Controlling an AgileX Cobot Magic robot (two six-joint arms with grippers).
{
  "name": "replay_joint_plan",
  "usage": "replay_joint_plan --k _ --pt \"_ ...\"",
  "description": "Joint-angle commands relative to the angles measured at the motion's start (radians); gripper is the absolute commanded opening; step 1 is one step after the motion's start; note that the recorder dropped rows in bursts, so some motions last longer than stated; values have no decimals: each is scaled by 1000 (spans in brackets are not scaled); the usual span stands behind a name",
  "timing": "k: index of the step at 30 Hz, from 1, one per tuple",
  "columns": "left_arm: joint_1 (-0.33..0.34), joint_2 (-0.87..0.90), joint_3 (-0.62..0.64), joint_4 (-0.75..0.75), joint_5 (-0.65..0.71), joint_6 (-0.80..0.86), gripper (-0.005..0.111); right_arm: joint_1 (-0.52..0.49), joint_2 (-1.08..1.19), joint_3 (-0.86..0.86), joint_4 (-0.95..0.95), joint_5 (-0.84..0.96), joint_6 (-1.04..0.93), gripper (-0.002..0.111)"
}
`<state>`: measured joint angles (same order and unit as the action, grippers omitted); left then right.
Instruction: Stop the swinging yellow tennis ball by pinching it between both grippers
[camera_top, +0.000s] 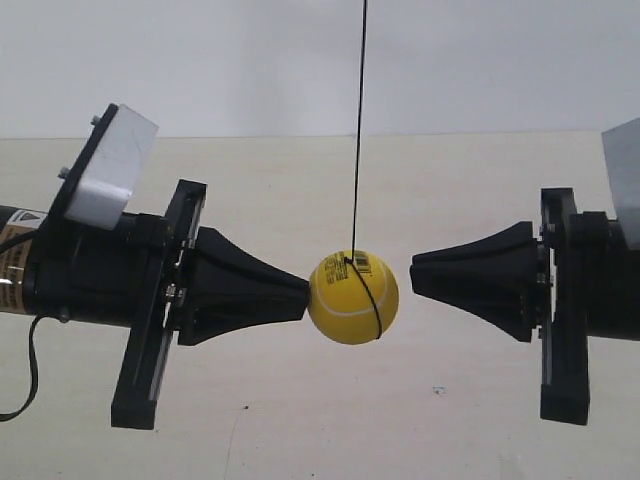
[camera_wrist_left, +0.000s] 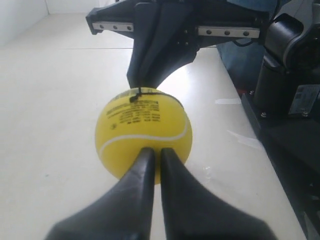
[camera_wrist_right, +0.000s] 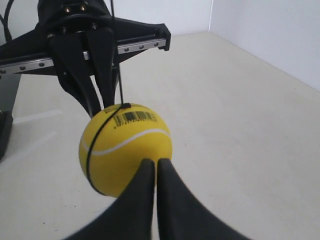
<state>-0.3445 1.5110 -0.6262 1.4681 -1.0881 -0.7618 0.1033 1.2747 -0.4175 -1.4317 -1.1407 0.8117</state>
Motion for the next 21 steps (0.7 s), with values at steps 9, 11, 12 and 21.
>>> replay_joint_plan --k 9,11,12,21 --pt "-5 -113 -19 -122 109 -10 5 -2 -7 -46 96 28 -35 0" --pt "-5 -167 -28 -127 127 -29 5 -2 -9 -63 105 21 -29 0" --pt "-5 -196 -31 -127 146 -39 5 -2 -9 -74 112 15 -29 0" --pt "-5 -539 -37 -123 558 -195 5 -2 -134 -229 142 130 35 0"
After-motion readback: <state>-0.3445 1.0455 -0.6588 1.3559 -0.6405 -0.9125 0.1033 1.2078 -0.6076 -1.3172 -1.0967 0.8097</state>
